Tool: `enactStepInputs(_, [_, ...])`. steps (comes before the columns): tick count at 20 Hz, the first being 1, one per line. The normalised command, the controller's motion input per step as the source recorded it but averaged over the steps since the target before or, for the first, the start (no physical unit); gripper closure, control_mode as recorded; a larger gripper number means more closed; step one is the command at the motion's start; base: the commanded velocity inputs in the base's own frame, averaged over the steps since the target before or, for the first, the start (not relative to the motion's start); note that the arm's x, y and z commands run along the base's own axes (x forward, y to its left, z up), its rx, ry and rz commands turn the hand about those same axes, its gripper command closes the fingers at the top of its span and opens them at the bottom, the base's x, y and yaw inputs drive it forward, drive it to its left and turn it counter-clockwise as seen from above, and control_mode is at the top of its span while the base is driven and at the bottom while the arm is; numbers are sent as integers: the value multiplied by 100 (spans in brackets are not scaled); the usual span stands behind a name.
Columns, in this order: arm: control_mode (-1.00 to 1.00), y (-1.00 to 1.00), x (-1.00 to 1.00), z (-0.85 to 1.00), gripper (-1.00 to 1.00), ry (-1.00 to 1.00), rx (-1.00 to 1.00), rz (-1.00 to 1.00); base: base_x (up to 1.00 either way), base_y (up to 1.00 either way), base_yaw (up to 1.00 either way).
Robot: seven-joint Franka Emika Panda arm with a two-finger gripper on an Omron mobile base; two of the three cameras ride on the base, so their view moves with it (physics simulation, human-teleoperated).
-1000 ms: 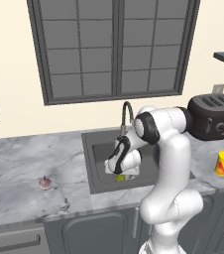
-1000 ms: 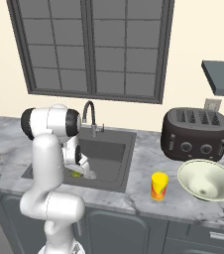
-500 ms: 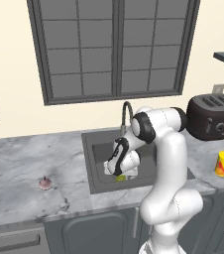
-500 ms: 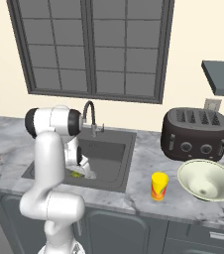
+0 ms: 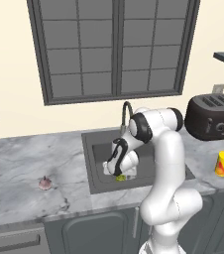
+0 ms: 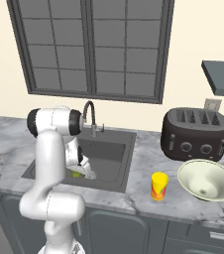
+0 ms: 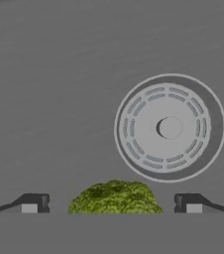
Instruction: Remove the garlic and broccoli from the sink. Then move the bowl and cup from the counter to the sink for washing.
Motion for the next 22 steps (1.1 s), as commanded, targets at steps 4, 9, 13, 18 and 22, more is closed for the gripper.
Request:
enactStepInputs(4, [-100,0,2,-13,-100,0,0,0,0,0,0])
enactStepInputs(9, [-100,3,0,-13,-100,0,0,0,0,0,0])
enactStepInputs(13, [-100,6,-9,-12,-100,0,0,0,0,0,0])
enactStepInputs(18, [-100,6,-12,-11,-100,0,0,0,0,0,0])
enactStepInputs(22, [-100,2,-16,-10,-100,0,0,0,0,0,0])
